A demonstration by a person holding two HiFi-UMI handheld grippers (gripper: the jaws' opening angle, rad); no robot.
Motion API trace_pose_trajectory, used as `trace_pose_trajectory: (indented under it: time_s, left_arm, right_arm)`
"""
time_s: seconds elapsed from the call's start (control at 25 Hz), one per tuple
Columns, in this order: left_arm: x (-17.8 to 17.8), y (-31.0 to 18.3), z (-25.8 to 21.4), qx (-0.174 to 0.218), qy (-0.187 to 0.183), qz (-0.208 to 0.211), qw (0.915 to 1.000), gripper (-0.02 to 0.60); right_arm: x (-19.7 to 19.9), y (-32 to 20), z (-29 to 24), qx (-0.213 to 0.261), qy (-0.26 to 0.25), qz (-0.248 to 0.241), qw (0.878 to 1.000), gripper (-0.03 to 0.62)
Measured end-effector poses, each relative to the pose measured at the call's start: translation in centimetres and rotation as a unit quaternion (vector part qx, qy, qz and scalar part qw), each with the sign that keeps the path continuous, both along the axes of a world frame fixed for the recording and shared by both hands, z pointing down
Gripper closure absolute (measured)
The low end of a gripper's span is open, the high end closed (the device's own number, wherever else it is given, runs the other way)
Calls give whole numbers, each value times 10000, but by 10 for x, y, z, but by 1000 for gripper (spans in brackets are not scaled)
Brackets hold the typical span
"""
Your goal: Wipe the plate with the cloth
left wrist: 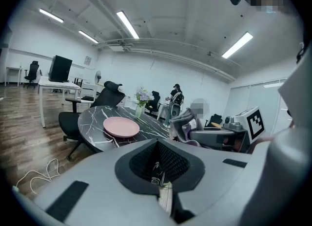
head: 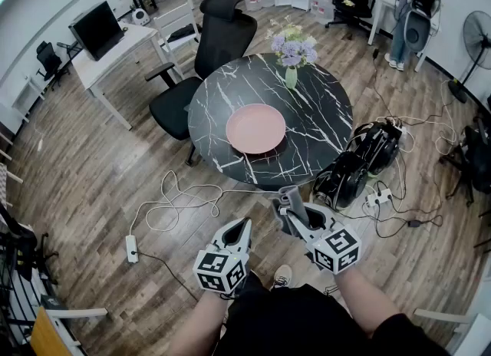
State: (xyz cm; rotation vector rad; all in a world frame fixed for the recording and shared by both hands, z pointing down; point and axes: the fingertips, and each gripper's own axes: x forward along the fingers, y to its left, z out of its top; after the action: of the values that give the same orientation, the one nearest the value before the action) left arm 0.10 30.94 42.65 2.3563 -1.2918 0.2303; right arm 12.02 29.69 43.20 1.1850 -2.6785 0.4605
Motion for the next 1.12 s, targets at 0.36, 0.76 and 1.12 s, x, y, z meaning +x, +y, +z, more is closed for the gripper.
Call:
trace_pose_trajectory:
  time_s: [0.36,0.76,1.12]
  left_arm:
    - [8,-5,-1,-21,-10,10,10000,563]
    - [10,-23,-10,51,-144,29,9999,563]
    - [5,-63,-7,85,-44,32,9999,563]
  right_arm:
    - [9,-6,-3,-6,-240,36,9997,488]
    - [19,-20,-16,143,-367,119,9992,488]
    - [15,-57,-21,213,-288,157,9992,488]
